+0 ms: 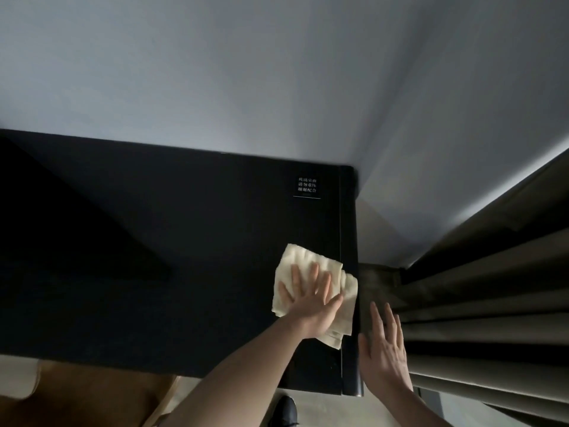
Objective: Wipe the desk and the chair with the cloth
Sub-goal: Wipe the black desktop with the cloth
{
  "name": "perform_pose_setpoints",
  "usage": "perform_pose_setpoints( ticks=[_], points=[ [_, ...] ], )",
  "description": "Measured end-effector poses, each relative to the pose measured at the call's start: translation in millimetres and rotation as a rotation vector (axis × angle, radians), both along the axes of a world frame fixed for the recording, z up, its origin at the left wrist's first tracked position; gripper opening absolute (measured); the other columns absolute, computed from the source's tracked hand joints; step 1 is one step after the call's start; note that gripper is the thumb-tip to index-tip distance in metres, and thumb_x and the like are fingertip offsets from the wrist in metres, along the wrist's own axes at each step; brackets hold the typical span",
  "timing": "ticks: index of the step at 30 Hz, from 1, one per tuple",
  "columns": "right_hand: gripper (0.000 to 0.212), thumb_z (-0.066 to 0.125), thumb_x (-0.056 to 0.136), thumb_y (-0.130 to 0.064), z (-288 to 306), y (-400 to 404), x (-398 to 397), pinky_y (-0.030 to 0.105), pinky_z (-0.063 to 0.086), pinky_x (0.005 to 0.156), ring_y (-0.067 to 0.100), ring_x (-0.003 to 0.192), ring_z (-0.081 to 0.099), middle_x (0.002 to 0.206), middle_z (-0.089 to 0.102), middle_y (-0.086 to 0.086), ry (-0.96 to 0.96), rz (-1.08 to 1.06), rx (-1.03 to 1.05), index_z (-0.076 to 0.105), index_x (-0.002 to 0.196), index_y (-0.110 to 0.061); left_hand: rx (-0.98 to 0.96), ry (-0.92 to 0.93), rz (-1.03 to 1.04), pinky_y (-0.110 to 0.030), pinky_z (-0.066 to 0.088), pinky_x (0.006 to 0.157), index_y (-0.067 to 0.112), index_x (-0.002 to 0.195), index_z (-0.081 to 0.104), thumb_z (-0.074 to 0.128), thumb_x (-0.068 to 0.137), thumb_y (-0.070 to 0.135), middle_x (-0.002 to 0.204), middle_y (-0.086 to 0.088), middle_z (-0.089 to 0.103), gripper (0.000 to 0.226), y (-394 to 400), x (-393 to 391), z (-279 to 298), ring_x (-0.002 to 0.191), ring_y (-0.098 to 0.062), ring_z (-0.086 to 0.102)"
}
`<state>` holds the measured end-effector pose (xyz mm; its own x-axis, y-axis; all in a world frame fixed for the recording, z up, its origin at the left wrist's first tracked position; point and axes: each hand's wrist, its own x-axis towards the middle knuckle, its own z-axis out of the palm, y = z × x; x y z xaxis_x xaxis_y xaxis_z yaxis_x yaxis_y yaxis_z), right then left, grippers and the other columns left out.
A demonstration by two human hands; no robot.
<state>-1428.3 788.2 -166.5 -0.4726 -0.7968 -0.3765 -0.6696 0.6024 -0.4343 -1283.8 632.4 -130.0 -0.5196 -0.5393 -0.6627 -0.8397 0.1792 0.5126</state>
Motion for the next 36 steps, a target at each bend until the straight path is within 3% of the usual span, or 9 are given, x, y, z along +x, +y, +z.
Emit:
perform_pose_setpoints(
  ticks=[2,5,8,10,14,20,28,33,36],
  points=[
    [0.073,0.045,0.109,-0.034,7.7,-12.6,4.8,0.051,0.008,0.133,0.02,0.163,-0.013,0.178,-0.009,-0.006,-0.022,0.007,-0.017,0.005,0.17,-0.038,0.031,0.113,0.062,-0.057,-0.028,0.121,0.038,0.165,-0.016,0.019,0.112,0.057,0.16,0.021,-0.04,0.067,-3.1,11.7,7.2,0.146,-0.021,-0.047],
    [0.078,0.045,0.107,-0.05,16.1,-43.1,20.8,0.049,0.005,0.133,0.021,0.163,-0.016,0.177,-0.014,-0.009,-0.024,0.088,-0.067,-0.003,0.169,-0.042,-0.044,0.363,0.299,-0.051,-0.001,0.132,0.041,0.168,0.01,0.037,0.112,0.044,0.173,0.023,-0.007,0.062,-14.6,59.5,14.8,0.162,-0.01,-0.01],
    [0.086,0.046,0.104,-0.062,17.9,-78.2,43.9,0.053,0.006,0.131,0.02,0.162,-0.02,0.176,-0.017,-0.01,-0.002,0.15,-0.041,-0.007,0.168,-0.043,-0.227,0.255,0.34,-0.045,0.012,0.132,0.039,0.167,0.018,0.053,0.107,0.035,0.175,0.019,0.005,0.069,-33.5,138.5,13.7,0.162,-0.011,0.003],
    [0.086,0.039,0.1,-0.073,17.4,-98.7,62.0,0.061,0.007,0.129,0.025,0.159,-0.026,0.175,-0.021,-0.006,0.039,0.184,0.066,-0.008,0.167,-0.045,-0.315,0.066,0.327,-0.042,0.014,0.132,0.036,0.167,0.016,0.058,0.105,0.038,0.176,0.013,0.003,0.075,-47.9,204.4,13.5,0.162,-0.016,0.004],
    [0.085,0.029,0.096,-0.084,17.8,-126.5,102.4,0.07,-0.009,0.124,0.037,0.15,-0.044,0.168,-0.039,-0.009,0.024,0.128,0.256,-0.018,0.16,-0.056,-0.342,-0.258,0.404,-0.049,0.019,0.131,0.032,0.169,0.009,0.062,0.1,0.055,0.177,0.004,-0.005,0.09,-65.3,343.5,12.0,0.163,-0.028,0.0],
    [0.087,0.028,0.097,-0.082,17.4,-162.3,180.4,0.073,-0.004,0.124,0.044,0.145,-0.049,0.167,-0.042,-0.003,0.064,0.094,0.344,-0.02,0.163,-0.051,-0.191,-0.482,0.541,-0.061,0.02,0.128,0.037,0.168,-0.006,0.072,0.081,0.076,0.175,0.002,-0.017,0.123,-67.7,494.1,-1.9,0.161,-0.04,-0.005],
    [0.097,0.029,0.09,-0.089,16.1,-218.9,347.3,0.073,-0.009,0.122,0.046,0.143,-0.051,0.166,-0.044,0.0,0.178,0.319,0.317,-0.036,0.15,-0.048,-0.168,-0.472,0.453,-0.074,0.012,0.123,0.047,0.158,-0.029,0.08,0.067,0.08,0.168,0.006,-0.038,0.146,-82.9,531.1,-6.4,0.158,-0.046,-0.021],
    [0.089,0.028,0.096,-0.084,16.9,-202.8,323.6,0.069,0.01,0.126,0.041,0.156,-0.031,0.172,-0.032,-0.004,0.202,0.41,0.271,-0.02,0.162,-0.05,-0.135,-0.505,0.416,-0.08,0.017,0.118,0.046,0.156,-0.034,0.086,0.06,0.079,0.165,0.002,-0.043,0.157,-102.6,535.1,-3.0,0.155,-0.052,-0.022],
    [0.087,0.022,0.095,-0.084,21.6,-172.4,283.7,0.071,0.01,0.126,0.037,0.159,-0.028,0.172,-0.032,-0.008,0.194,0.32,0.313,-0.019,0.163,-0.049,-0.145,-0.511,0.405,-0.078,0.021,0.118,0.045,0.158,-0.03,0.086,0.06,0.077,0.167,0.001,-0.041,0.156,-103.1,537.3,-3.1,0.156,-0.053,-0.019]
  ],
)
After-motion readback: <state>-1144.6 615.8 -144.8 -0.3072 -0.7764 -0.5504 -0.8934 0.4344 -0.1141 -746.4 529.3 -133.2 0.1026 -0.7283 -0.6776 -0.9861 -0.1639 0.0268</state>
